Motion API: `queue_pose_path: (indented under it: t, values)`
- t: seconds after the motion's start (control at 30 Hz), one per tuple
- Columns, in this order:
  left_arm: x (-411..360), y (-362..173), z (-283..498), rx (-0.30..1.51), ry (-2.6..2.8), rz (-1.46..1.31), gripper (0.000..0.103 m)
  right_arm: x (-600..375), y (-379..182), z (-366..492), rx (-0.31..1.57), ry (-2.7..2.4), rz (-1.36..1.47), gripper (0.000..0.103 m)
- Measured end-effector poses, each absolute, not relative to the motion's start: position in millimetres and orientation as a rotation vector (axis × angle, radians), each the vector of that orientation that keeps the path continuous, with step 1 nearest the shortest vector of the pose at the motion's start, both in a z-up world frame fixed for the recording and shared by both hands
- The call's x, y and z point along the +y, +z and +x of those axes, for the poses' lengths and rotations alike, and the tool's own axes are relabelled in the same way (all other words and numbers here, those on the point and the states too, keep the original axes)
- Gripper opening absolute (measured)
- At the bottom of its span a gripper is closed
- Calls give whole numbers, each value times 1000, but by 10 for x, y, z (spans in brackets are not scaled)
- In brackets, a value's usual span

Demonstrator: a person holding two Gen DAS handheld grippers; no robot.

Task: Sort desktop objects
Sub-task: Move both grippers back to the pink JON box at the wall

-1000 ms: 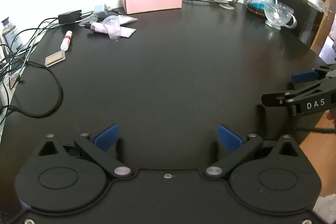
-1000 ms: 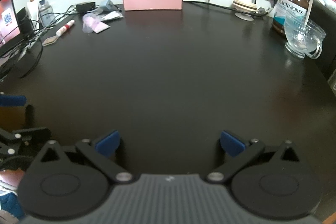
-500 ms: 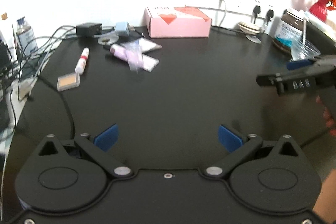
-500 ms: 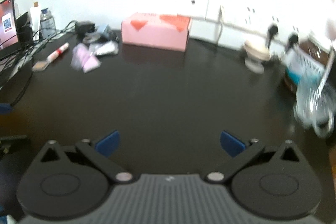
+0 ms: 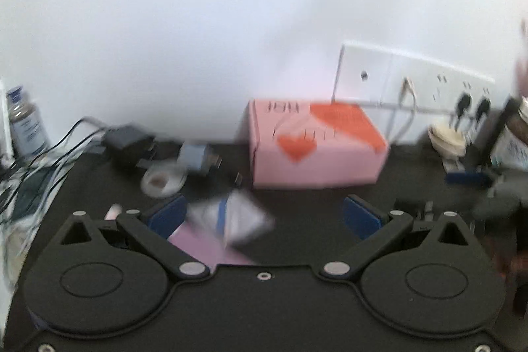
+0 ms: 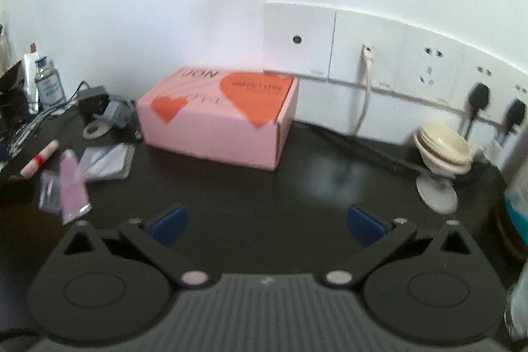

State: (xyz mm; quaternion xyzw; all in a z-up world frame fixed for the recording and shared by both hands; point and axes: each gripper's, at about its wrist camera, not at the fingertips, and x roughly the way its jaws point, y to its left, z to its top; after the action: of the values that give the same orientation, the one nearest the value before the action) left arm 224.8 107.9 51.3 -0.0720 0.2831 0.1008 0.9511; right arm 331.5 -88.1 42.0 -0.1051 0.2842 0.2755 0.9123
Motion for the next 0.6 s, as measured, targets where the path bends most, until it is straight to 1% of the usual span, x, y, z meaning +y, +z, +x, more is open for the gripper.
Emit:
queue_pose_path:
  t: [0.2,0.43,0.6]
  values:
    - [1133,504,2953,569,192,-168,103,-709,381,3719,536,637,-250,102]
    - [1243,360,3468,599,211,-236,103,-526,303,3983,482,715,-289,102]
    - [1261,227,3734,624,185,-258,103,-363,257,4141,475,740,-299,102]
